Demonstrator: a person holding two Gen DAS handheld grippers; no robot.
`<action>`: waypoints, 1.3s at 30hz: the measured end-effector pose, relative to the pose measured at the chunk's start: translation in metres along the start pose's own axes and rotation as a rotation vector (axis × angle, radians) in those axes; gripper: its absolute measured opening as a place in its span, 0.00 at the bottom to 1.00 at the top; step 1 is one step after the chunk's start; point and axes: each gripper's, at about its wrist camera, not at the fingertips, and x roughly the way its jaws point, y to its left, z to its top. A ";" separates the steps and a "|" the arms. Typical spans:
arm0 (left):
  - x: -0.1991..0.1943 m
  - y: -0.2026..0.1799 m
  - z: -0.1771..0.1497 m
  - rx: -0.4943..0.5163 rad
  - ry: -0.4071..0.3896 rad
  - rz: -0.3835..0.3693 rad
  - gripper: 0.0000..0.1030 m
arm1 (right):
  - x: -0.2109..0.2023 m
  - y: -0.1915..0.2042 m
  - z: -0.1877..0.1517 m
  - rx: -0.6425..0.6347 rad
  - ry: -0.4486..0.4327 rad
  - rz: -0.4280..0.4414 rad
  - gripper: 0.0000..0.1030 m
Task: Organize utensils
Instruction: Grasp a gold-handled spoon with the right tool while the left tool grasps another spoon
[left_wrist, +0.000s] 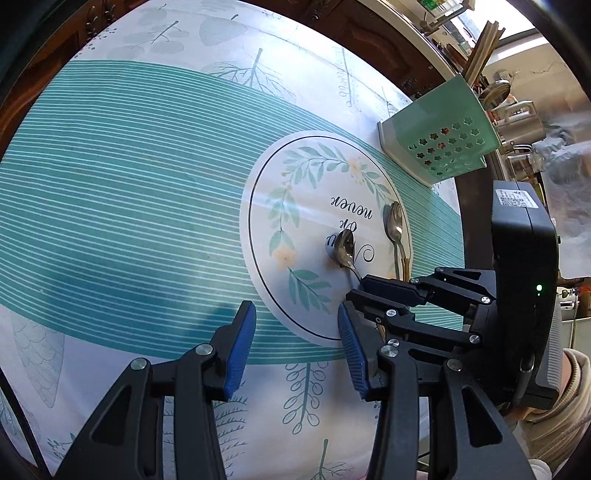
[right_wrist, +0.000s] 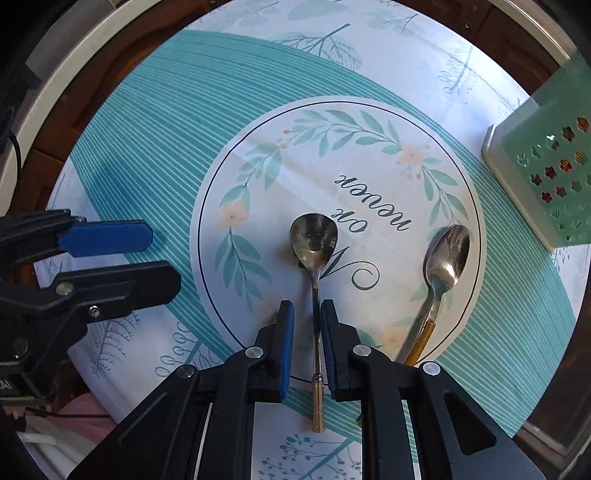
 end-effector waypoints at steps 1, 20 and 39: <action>0.000 0.000 0.001 0.002 0.004 -0.003 0.43 | 0.000 0.001 0.003 -0.004 0.007 -0.003 0.15; 0.008 -0.051 0.012 0.166 0.083 -0.040 0.43 | -0.029 -0.070 -0.045 0.338 -0.149 0.222 0.03; 0.090 -0.161 0.052 0.082 0.265 0.169 0.27 | -0.067 -0.186 -0.183 0.676 -0.315 0.238 0.03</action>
